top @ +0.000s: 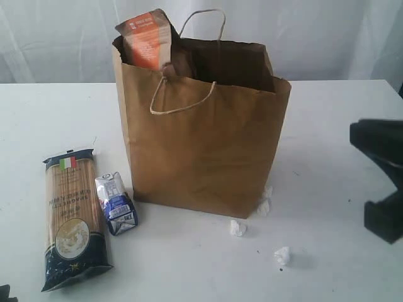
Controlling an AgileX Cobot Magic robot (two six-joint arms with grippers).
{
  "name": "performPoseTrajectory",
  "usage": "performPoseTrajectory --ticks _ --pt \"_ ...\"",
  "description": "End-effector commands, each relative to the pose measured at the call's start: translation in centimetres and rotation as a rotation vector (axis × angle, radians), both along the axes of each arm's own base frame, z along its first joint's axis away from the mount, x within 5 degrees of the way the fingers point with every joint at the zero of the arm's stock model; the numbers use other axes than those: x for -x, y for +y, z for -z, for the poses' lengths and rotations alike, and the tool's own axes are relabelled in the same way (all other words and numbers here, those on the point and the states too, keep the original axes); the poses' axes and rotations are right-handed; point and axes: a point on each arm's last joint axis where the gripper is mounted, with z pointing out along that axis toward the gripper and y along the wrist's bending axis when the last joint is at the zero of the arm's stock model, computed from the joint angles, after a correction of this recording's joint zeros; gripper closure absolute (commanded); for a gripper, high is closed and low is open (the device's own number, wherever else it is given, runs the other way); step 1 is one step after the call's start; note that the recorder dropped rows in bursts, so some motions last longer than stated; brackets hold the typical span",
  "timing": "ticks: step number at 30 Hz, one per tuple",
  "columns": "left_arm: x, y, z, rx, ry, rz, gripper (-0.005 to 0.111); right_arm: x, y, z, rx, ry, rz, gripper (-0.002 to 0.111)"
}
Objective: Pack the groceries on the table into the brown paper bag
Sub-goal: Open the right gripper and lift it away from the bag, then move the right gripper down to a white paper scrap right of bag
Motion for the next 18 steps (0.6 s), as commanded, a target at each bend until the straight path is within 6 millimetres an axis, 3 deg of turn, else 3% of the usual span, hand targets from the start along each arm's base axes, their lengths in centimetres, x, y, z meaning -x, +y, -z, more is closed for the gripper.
performPoseTrajectory --ticks 1,6,11,15,18 --pt "0.1 0.0 0.1 0.001 0.005 0.007 0.085 0.9 -1.0 2.6 -0.015 0.062 0.038 0.104" --pt "0.1 0.0 0.1 0.001 0.005 0.007 0.085 1.4 -2.0 5.4 -0.035 0.23 0.151 0.104" --pt "0.1 0.0 0.1 0.001 0.005 0.007 0.085 1.4 -2.7 5.9 -0.191 0.357 0.315 0.104" --pt "0.1 0.0 0.1 0.001 0.005 0.007 0.085 1.0 -3.1 6.5 -0.091 0.44 0.416 0.103" --pt "0.1 0.0 0.1 0.001 0.005 0.007 0.085 -0.2 -2.3 5.1 -0.031 0.449 0.422 0.098"
